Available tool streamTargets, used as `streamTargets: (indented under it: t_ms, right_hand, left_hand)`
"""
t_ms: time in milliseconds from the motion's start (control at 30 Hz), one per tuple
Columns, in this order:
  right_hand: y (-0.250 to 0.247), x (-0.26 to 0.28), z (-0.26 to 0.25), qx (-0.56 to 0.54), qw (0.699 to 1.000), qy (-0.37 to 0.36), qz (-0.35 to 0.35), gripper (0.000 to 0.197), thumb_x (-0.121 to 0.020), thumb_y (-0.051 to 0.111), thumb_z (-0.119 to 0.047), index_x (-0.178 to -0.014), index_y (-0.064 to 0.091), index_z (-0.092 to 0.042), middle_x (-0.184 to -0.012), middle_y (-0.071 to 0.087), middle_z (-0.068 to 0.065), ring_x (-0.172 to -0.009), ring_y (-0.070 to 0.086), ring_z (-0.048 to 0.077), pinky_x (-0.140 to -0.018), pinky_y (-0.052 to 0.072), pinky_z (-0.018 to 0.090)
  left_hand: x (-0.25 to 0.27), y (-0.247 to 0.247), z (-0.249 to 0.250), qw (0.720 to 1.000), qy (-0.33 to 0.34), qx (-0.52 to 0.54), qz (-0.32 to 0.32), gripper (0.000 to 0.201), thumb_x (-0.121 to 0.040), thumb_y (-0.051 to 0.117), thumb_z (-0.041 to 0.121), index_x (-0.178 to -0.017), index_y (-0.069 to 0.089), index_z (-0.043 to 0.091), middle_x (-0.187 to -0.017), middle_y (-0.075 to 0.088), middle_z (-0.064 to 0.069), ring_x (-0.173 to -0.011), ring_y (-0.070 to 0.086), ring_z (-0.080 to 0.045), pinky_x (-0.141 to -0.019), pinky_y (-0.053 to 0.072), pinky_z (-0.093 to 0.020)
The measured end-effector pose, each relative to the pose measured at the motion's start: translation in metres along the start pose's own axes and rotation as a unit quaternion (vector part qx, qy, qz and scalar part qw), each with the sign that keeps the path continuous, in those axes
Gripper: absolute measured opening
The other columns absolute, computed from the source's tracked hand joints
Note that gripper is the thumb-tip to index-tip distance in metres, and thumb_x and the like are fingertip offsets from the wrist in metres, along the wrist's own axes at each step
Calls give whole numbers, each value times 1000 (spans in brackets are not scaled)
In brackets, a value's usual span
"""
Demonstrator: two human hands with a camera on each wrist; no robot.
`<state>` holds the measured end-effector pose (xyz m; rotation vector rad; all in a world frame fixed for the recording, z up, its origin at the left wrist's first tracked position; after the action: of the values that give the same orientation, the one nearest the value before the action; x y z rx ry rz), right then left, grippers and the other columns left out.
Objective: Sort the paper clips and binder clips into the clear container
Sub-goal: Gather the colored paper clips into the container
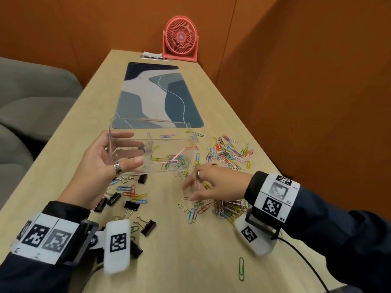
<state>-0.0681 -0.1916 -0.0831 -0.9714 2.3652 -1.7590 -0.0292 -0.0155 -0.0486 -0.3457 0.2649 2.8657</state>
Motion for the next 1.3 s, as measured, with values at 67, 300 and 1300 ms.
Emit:
streamTargets:
  t_ms: [67, 300, 1300]
  right_hand:
    - [12, -5, 1, 107, 994, -2, -36, 49, -93, 50, -38, -138, 42, -23, -149, 32, 1, -135, 27, 20, -110, 29, 38]
    - [27, 26, 20, 90, 989, 8, -120, 48, -94, 47, -40, -140, 41, -27, -154, 24, -9, -139, 26, 11, -115, 23, 31]
    - [-7, -66, 15, 134, 987, 52, -68, 41, -98, 38, -27, -135, 42, -10, -142, 44, 6, -127, 44, 25, -107, 34, 32]
  left_hand:
    - [0, -2, 1, 1000, 5, 2, 7, 86, -32, 91, 50, -107, 59, 23, -103, 71, -3, -95, 69, -24, -65, 58, -31]
    - [-1, -10, 4, 999, 18, 12, 27, 83, -30, 91, 51, -103, 60, 26, -103, 70, -4, -95, 69, -24, -65, 59, -32]
    - [-4, -26, 4, 998, 22, 4, 64, 73, -36, 90, 36, -103, 60, 26, -104, 69, -5, -98, 68, -27, -68, 59, -35]
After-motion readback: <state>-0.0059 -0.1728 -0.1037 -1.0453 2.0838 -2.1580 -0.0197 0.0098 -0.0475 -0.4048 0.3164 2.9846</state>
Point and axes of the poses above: each hand's wrist, its own x-axis away from the middle knuckle, its own y-axis out of the palm, z = x × y, the point moved 10 cm from there along -x, towards the middle knuckle
